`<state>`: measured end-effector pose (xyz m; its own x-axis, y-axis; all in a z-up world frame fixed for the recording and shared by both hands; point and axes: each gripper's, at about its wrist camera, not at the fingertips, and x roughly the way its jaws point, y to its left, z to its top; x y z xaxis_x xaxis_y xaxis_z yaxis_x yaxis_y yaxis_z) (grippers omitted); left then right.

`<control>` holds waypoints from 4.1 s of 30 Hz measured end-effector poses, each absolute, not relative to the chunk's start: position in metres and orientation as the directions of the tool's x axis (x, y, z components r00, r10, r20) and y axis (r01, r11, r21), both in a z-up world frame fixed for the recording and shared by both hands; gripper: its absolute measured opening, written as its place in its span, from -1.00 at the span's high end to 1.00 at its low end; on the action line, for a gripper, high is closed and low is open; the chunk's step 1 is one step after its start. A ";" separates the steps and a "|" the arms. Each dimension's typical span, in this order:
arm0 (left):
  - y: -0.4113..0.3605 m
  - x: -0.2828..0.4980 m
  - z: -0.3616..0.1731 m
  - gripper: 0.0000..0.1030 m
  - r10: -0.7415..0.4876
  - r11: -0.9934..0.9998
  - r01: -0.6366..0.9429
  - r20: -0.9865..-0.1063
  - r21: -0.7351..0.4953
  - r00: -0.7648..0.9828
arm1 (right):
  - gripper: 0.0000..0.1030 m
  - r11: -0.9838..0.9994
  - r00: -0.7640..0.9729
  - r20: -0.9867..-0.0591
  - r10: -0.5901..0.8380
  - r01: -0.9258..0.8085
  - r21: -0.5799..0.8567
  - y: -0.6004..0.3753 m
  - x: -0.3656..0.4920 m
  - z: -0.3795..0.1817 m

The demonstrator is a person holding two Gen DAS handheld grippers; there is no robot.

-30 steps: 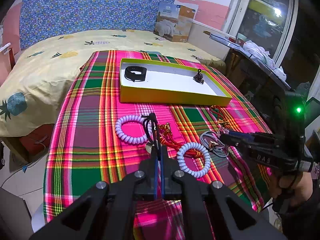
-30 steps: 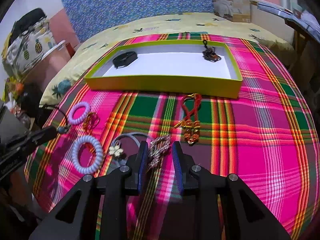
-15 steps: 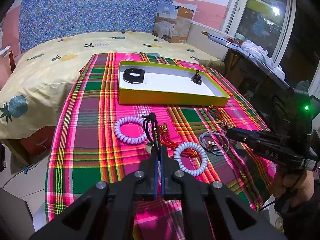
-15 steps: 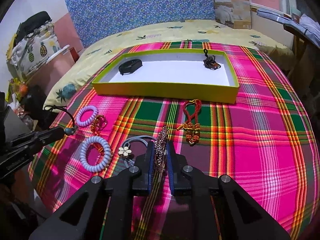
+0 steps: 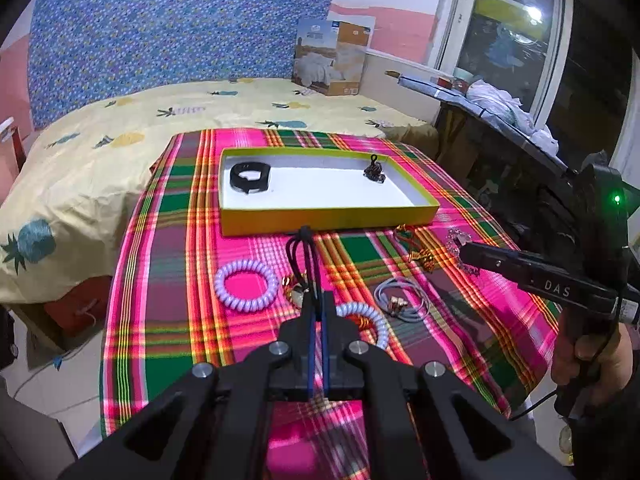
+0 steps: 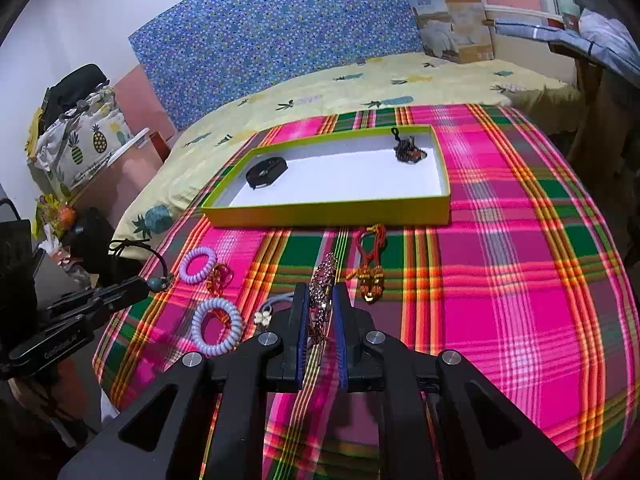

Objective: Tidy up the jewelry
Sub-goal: 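Lower both items into the white box and open both tools, then move both tools back over the remaining jewelry, then grasp the white coiled hair tie with the left tool while the right tool grasps the red tasseled charm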

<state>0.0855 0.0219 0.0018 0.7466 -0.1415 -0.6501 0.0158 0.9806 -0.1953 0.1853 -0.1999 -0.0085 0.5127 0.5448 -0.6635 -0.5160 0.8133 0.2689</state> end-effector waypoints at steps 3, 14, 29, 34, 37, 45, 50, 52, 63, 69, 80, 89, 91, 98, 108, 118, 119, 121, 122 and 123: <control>0.022 0.095 0.009 0.96 -0.139 0.983 0.028 -0.640 -0.181 0.755 | 0.77 0.814 0.525 -0.655 0.543 -0.520 0.259 -0.200 0.192 -0.002; 0.040 0.156 0.024 0.96 -0.120 0.989 0.038 -0.629 -0.143 0.768 | 0.77 0.825 0.563 -0.642 0.521 -0.524 0.210 -0.192 0.240 0.013; 0.059 0.236 -0.015 0.96 -0.073 0.995 -0.004 -0.723 -0.104 0.687 | 0.77 0.870 0.553 -0.714 0.429 -0.466 0.162 -0.184 0.332 -0.018; 0.060 0.244 -0.025 0.96 -0.071 0.995 -0.007 -0.748 -0.101 0.659 | 0.77 0.885 0.543 -0.747 0.384 -0.448 0.129 -0.183 0.348 -0.033; 0.058 0.250 -0.029 0.96 -0.070 0.995 -0.005 -0.762 -0.095 0.644 | 0.77 0.890 0.540 -0.758 0.366 -0.442 0.114 -0.181 0.353 -0.037; 0.059 0.250 -0.031 0.95 -0.054 0.997 -0.014 -0.766 -0.082 0.641 | 0.70 0.886 0.529 -0.772 0.354 -0.455 0.094 -0.175 0.354 -0.036; 0.058 0.244 -0.026 0.83 -0.049 0.997 -0.011 -0.757 -0.075 0.651 | 0.64 0.886 0.532 -0.768 0.356 -0.454 0.095 -0.176 0.348 -0.032; 0.058 0.240 -0.023 0.65 -0.059 0.996 -0.008 -0.748 -0.085 0.661 | 0.59 0.884 0.537 -0.762 0.363 -0.458 0.098 -0.178 0.341 -0.027; 0.054 0.194 -0.004 0.45 -0.078 0.992 -0.017 -0.703 -0.127 0.707 | 0.52 0.875 0.576 -0.712 0.402 -0.470 0.113 -0.193 0.282 0.002; 0.054 0.159 0.002 0.37 -0.073 0.987 -0.047 -0.684 -0.155 0.726 | 0.52 0.871 0.587 -0.692 0.419 -0.475 0.125 -0.204 0.238 0.010; 0.045 0.098 0.000 0.38 -0.049 0.987 -0.068 -0.669 -0.148 0.742 | 0.52 0.857 0.580 -0.675 0.456 -0.492 0.157 -0.211 0.170 0.012; 0.035 0.078 -0.002 0.38 -0.086 0.986 -0.033 -0.668 -0.163 0.739 | 0.52 0.850 0.563 -0.679 0.471 -0.496 0.178 -0.213 0.146 0.005; 0.032 0.077 -0.004 0.38 -0.091 0.986 -0.026 -0.671 -0.163 0.736 | 0.52 0.850 0.562 -0.680 0.471 -0.495 0.180 -0.213 0.145 0.004; 0.023 0.079 -0.009 0.38 -0.116 0.985 -0.004 -0.680 -0.172 0.724 | 0.52 0.849 0.560 -0.680 0.473 -0.496 0.182 -0.213 0.144 0.002; 0.011 0.091 -0.024 0.38 -0.150 0.982 0.024 -0.706 -0.186 0.692 | 0.52 0.851 0.547 -0.693 0.469 -0.490 0.189 -0.212 0.153 -0.006; 0.006 0.109 -0.046 0.38 -0.158 0.982 0.022 -0.751 -0.189 0.641 | 0.52 0.856 0.536 -0.712 0.454 -0.485 0.180 -0.206 0.172 -0.017; 0.006 0.111 -0.047 0.38 -0.157 0.982 0.022 -0.754 -0.186 0.638 | 0.52 0.856 0.536 -0.713 0.452 -0.485 0.179 -0.205 0.174 -0.018; 0.004 0.111 -0.048 0.43 -0.154 0.984 0.026 -0.755 -0.179 0.637 | 0.52 0.858 0.536 -0.716 0.447 -0.485 0.172 -0.203 0.180 -0.021; 0.003 0.112 -0.048 0.51 -0.148 0.985 0.028 -0.755 -0.170 0.639 | 0.52 0.858 0.536 -0.718 0.444 -0.485 0.169 -0.203 0.183 -0.022; 0.002 0.113 -0.049 0.56 -0.144 0.986 0.030 -0.755 -0.163 0.639 | 0.52 0.859 0.535 -0.720 0.441 -0.485 0.165 -0.202 0.186 -0.023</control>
<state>0.1125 0.0020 -0.0485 0.6393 -0.1444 -0.7553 0.0301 0.9862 -0.1631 0.1864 -0.2015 -0.0234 0.5355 0.4408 -0.7204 -0.4852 0.8587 0.1648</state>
